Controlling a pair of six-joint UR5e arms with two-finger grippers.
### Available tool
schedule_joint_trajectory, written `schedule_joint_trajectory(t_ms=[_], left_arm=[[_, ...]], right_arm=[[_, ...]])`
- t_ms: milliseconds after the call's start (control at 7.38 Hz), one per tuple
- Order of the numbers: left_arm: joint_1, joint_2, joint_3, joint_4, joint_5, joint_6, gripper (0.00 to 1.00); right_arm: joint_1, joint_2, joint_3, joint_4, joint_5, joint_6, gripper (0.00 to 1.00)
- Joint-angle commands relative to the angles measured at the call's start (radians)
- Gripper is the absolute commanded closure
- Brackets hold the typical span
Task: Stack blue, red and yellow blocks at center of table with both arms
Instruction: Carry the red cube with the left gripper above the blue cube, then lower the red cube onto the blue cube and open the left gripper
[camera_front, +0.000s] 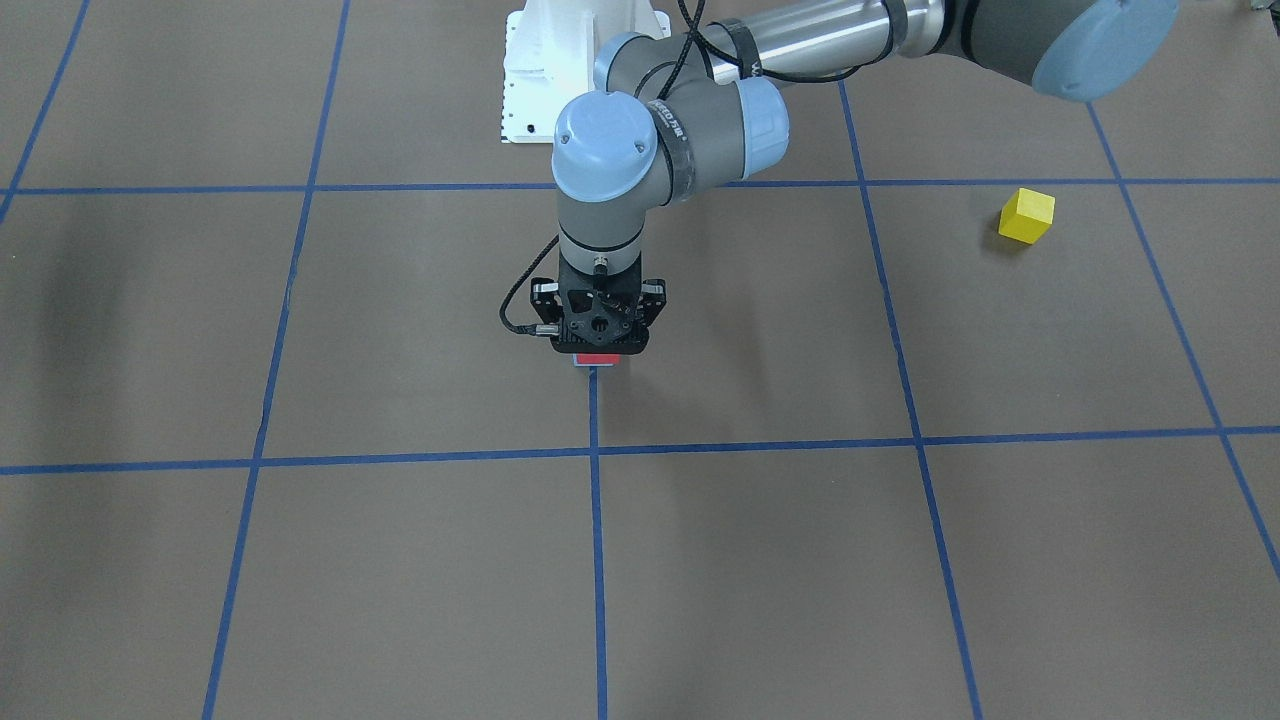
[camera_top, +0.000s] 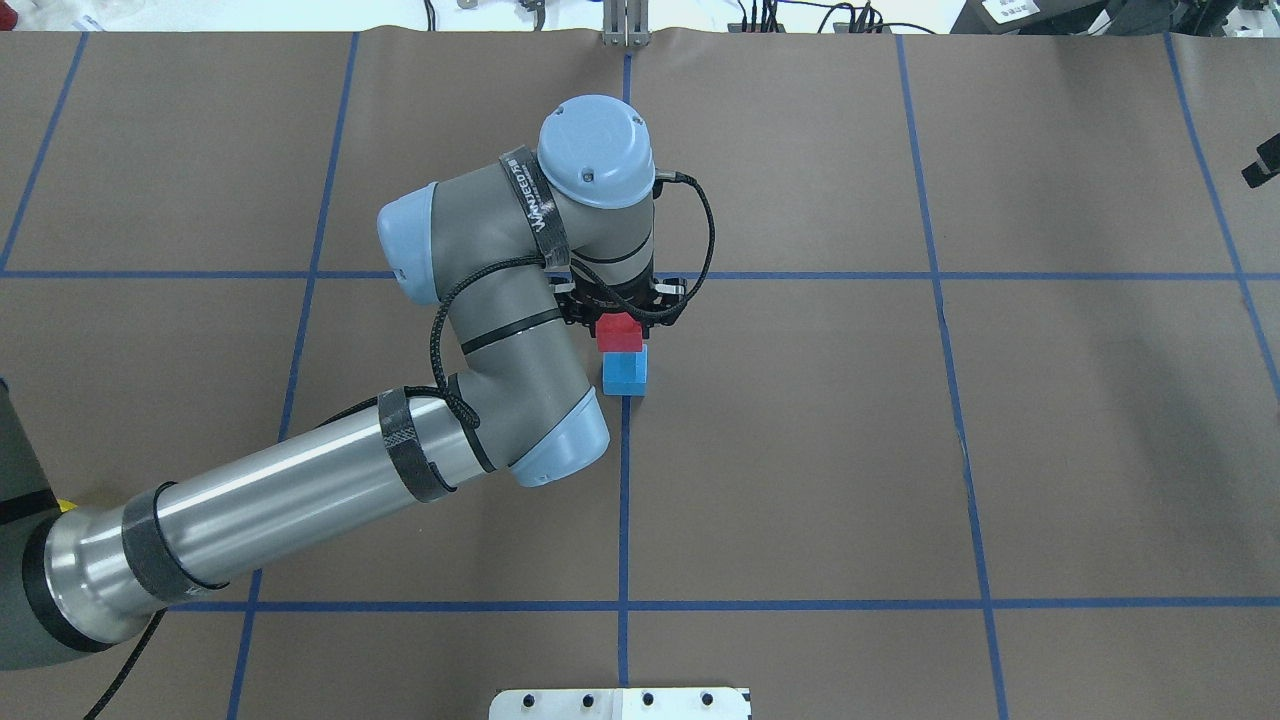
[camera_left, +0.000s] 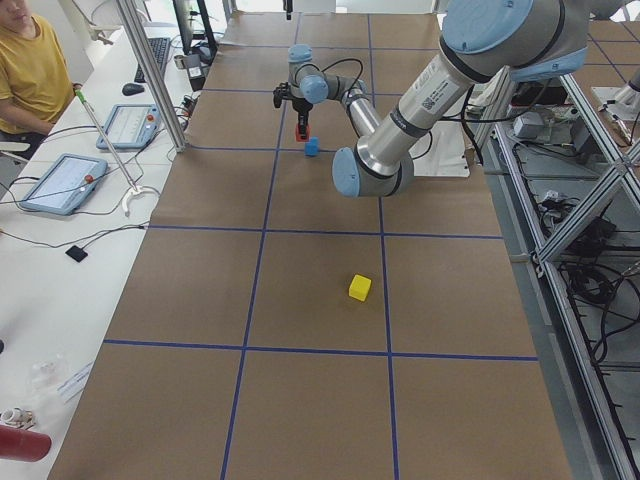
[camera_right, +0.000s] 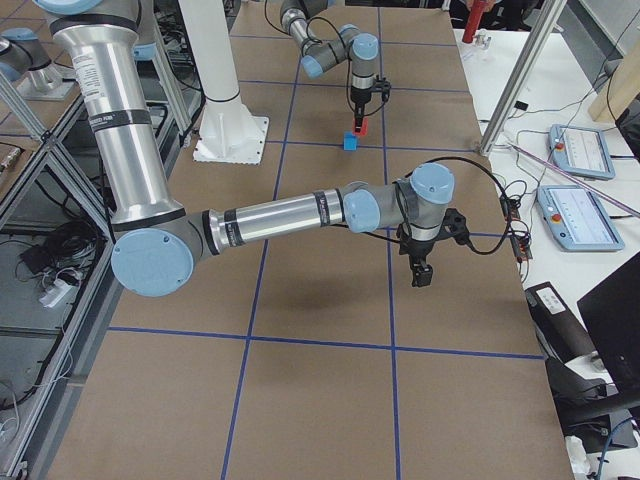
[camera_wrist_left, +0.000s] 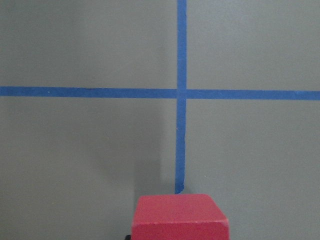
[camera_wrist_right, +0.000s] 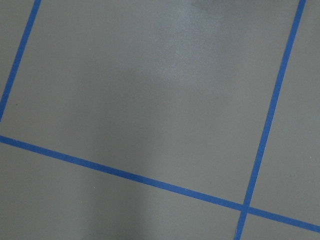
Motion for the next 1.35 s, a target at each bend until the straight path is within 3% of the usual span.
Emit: schedule_joint_trajectory(t_ms=[0,1219], left_arm=[[0.003,0.004,-0.002,-0.001,-0.002,0.021,1.0],[0.033,0.025,-0.037,0.009,-0.003,0.017,0.97]], right_arm=[[0.001,0.0,0.0,0.0,-0.001,0.0,0.0],[0.001,0.003,0.0,-0.002,-0.001,0.003,0.0]])
